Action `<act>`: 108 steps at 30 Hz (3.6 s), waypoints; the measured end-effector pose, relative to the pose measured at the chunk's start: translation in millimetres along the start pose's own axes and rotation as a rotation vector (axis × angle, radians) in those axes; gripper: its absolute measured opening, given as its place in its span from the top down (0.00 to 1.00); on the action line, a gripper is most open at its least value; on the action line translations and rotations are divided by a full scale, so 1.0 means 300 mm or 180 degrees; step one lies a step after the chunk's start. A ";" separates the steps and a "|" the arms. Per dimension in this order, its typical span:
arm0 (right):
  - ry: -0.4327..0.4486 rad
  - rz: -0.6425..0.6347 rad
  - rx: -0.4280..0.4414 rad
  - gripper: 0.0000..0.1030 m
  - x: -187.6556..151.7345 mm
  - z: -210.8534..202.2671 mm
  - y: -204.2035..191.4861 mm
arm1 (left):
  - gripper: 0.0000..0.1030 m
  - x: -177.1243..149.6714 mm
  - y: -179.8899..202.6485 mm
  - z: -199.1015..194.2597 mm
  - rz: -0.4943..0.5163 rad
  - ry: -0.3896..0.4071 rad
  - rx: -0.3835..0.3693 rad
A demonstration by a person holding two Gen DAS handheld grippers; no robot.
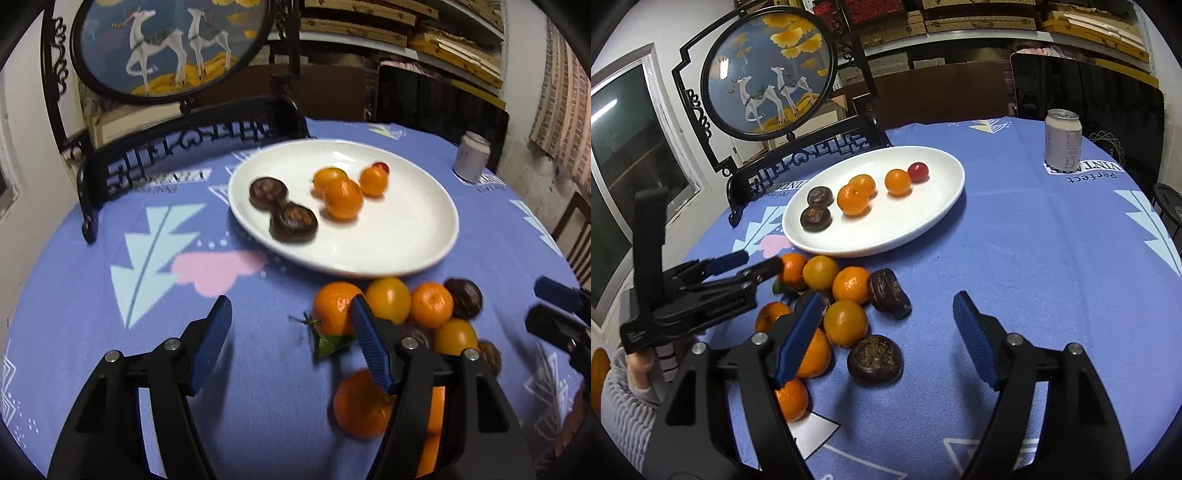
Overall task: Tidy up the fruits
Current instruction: 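Grasp a leafy tangerine with the left tool while the right tool grasps a dark date, then place the tangerine on the plate with the left tool while the right tool places the date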
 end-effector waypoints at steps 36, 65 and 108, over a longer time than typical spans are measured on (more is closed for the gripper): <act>-0.0164 0.0132 0.0138 0.26 -0.022 0.020 0.009 | 0.54 -0.050 0.009 0.048 0.0121 -0.0173 -0.0294; -0.0648 -0.0353 0.0124 0.59 -0.158 0.115 -0.075 | 0.62 -0.051 -0.090 0.032 0.0010 -0.0137 -0.0141; -0.0058 0.0072 0.0084 0.29 0.177 0.131 0.082 | 0.33 0.173 0.020 -0.015 -0.0283 0.0115 -0.0430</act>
Point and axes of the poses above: each gripper's, at about its wrist camera, not at the fingertips, and z roughly the way its jaws point, y to its right, x to its top, the point moved 8 cm from there along z, roughly the way its jaws point, and after that the axes turned 13 degrees about -z, right-handed, at the moved point
